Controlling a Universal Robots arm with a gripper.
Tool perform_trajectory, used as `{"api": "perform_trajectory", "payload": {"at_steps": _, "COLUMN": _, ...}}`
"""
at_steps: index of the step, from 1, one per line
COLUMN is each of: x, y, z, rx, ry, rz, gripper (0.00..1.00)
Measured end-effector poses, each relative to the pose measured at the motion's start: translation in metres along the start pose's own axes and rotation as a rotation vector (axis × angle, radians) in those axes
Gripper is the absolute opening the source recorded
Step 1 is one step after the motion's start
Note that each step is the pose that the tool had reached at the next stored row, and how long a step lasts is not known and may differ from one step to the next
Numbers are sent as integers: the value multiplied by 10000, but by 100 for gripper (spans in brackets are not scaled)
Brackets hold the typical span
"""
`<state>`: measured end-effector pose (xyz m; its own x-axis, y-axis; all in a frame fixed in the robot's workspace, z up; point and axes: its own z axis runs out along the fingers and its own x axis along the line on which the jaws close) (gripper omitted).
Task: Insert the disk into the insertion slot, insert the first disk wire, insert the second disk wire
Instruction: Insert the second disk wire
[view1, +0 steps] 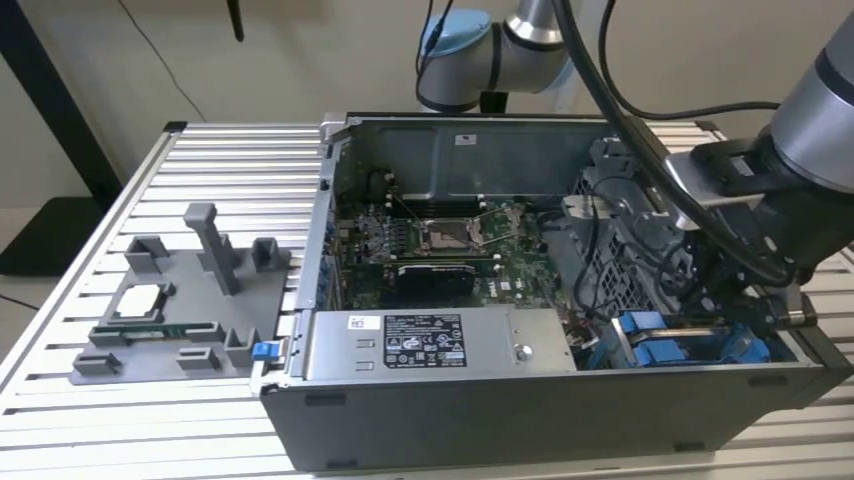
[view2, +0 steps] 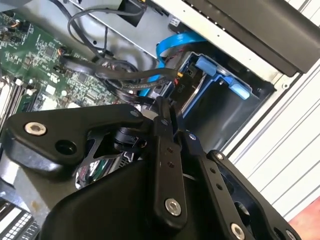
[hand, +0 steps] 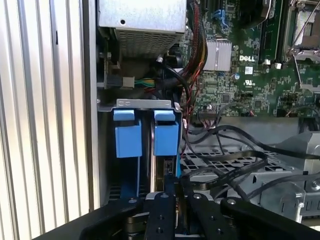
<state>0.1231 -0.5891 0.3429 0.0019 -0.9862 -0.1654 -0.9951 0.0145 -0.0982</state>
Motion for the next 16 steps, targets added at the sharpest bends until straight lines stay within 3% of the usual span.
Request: {"api": "perform_trajectory", "payload": {"at_steps": 16, "x": 26, "y": -5, "z": 25, "rx": 17, "ry": 26, "rz": 83, "gripper": 0}}
